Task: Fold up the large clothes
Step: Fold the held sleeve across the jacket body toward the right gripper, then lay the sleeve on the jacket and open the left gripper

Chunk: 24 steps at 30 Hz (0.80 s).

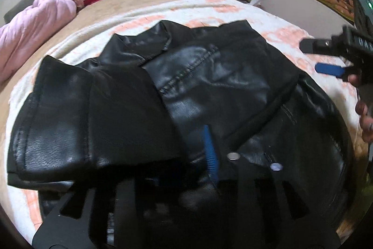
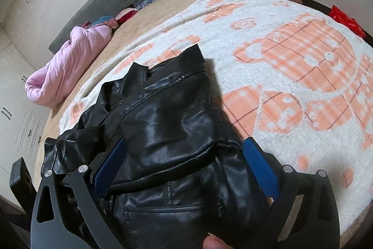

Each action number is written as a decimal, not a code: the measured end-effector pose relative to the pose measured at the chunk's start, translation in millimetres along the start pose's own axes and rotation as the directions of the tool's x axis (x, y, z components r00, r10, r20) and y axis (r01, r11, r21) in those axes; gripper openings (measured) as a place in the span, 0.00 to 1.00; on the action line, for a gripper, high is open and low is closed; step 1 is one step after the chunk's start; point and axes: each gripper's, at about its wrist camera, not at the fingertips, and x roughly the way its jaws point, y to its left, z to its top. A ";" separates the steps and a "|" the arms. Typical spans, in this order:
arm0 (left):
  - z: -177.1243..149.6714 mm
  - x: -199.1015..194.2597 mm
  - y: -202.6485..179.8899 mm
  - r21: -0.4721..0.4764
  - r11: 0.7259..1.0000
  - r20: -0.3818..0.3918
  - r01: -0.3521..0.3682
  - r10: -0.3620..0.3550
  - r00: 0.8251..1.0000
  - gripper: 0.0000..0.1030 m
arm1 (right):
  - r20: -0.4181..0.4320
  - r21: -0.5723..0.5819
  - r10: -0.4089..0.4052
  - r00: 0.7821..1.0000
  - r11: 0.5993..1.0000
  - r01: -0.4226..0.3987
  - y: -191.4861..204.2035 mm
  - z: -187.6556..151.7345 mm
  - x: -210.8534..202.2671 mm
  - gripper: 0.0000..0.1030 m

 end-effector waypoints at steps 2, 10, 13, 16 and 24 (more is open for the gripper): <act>-1.4 -1.3 -4.9 0.014 1.000 0.008 0.001 -0.001 1.000 0.43 | 0.000 0.004 -0.005 1.000 1.000 0.005 -2.2 0.3 0.6 0.96; 0.2 -17.1 0.2 -0.015 0.995 0.053 0.096 -0.095 0.994 0.64 | 0.010 0.025 -0.016 1.000 1.000 0.016 -14.0 5.3 0.7 0.96; 1.8 -28.7 8.4 -0.048 0.988 0.088 0.146 -0.142 0.986 0.70 | 0.022 0.025 -0.017 1.000 1.000 0.017 -13.9 7.3 -1.9 0.96; 3.6 -41.3 18.1 -0.072 0.981 0.123 0.180 -0.170 0.978 0.70 | 0.031 0.006 -0.002 1.000 1.000 0.002 -7.9 9.6 -3.8 0.96; 8.0 -67.6 44.5 -0.149 0.939 0.201 0.309 -0.277 0.940 0.83 | 0.019 -0.050 0.044 0.999 0.998 -0.043 25.1 10.8 3.1 0.96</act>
